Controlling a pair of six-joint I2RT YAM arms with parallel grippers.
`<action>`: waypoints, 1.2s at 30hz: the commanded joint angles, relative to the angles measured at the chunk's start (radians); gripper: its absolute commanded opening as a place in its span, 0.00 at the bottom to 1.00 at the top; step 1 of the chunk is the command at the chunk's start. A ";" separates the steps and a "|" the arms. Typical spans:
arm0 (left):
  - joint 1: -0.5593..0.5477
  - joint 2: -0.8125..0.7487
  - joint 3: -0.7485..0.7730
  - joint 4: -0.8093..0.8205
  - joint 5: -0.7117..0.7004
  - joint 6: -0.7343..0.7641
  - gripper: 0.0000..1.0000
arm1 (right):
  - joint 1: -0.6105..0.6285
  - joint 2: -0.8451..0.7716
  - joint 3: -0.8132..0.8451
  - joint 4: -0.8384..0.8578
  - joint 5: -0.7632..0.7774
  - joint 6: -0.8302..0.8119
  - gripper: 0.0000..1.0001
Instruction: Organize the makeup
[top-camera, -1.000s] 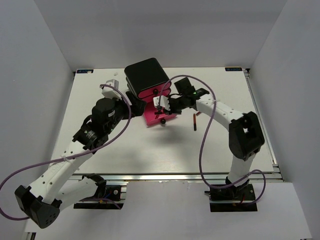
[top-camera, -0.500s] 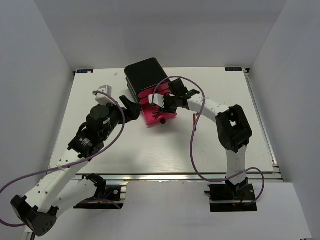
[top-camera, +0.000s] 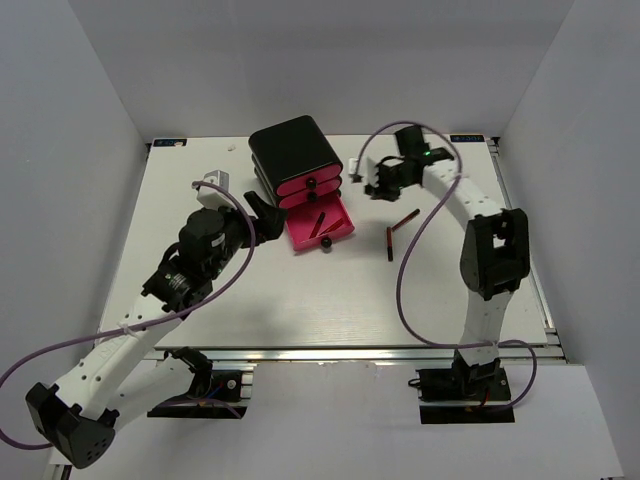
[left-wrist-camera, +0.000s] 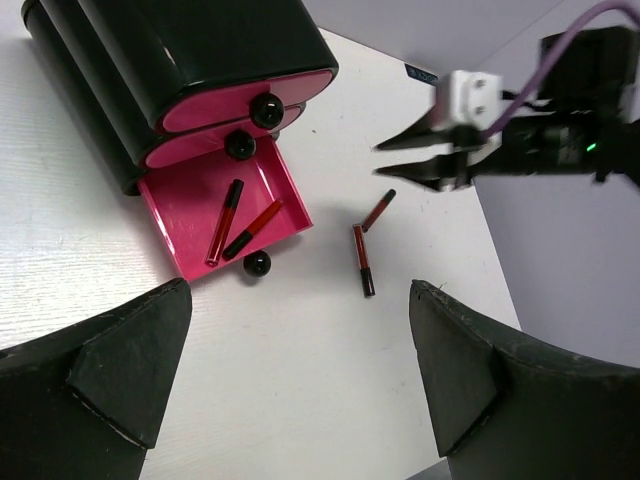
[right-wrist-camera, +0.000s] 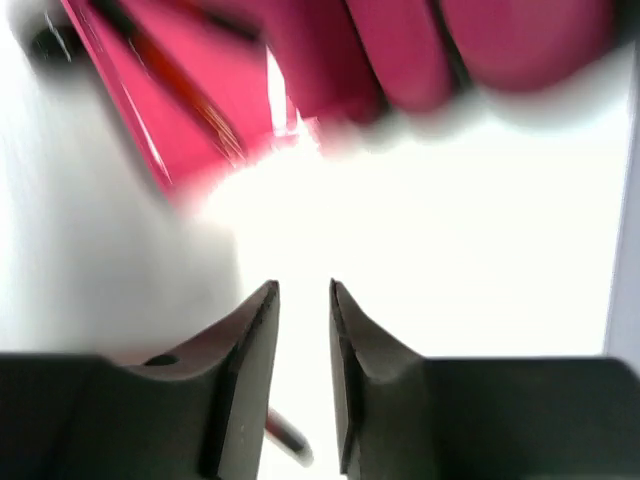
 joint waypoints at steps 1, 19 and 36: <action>0.005 0.002 -0.010 0.035 0.022 -0.004 0.98 | -0.127 0.055 0.149 -0.459 -0.082 -0.398 0.38; 0.005 0.057 -0.084 0.145 0.094 -0.063 0.98 | -0.193 0.265 0.260 -0.410 0.159 -0.592 0.55; 0.006 0.076 -0.107 0.174 0.117 -0.084 0.98 | -0.190 0.376 0.309 -0.524 0.219 -0.634 0.46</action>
